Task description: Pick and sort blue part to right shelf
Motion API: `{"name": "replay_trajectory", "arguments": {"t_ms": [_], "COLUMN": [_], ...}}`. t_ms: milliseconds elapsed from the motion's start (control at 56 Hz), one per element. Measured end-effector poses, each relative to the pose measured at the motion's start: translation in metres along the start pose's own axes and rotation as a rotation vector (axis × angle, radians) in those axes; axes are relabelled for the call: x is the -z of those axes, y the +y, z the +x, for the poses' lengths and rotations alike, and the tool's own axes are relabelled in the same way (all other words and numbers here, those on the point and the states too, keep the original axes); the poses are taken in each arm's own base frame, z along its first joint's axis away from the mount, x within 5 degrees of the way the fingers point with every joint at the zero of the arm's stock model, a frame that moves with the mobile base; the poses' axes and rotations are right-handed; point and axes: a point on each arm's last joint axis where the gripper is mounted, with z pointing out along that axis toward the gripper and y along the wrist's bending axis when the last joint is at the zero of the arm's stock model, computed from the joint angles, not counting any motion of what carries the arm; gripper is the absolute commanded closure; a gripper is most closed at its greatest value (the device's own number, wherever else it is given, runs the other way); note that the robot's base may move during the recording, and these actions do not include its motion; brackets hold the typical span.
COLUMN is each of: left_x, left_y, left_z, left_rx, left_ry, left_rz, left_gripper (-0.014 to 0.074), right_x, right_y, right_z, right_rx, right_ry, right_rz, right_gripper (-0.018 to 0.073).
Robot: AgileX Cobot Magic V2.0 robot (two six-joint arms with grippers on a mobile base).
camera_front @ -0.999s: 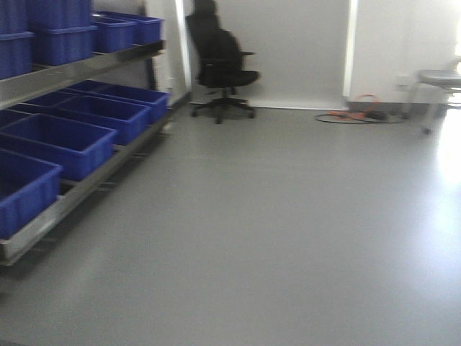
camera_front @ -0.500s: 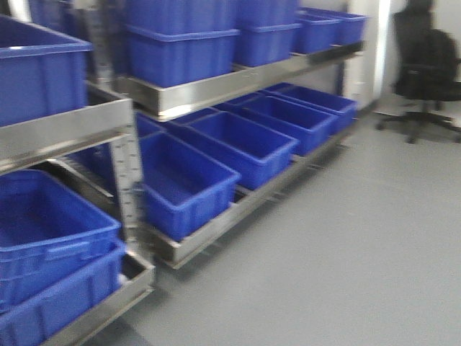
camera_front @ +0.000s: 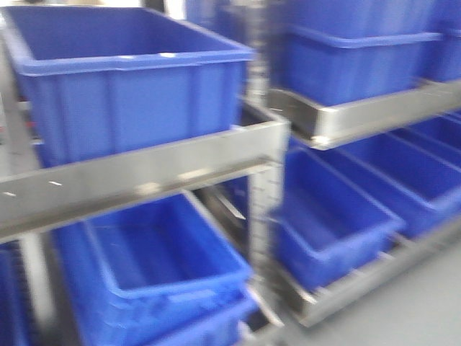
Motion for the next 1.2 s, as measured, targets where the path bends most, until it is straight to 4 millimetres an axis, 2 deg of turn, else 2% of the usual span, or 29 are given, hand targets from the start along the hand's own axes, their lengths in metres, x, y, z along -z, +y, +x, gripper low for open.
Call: {"name": "replay_trajectory", "arguments": {"t_ms": [1196], "left_x": [0.0], "left_y": [0.0], "left_z": [0.0], "left_rx": [0.0], "left_ry": [0.0], "left_rz": [0.0], "left_gripper": [0.0261], "right_x": [0.0], "right_y": [0.0], "right_z": [0.0], "right_rx": [0.0], "right_ry": [0.0], "right_rz": [0.0], "right_gripper": [0.0301]}}
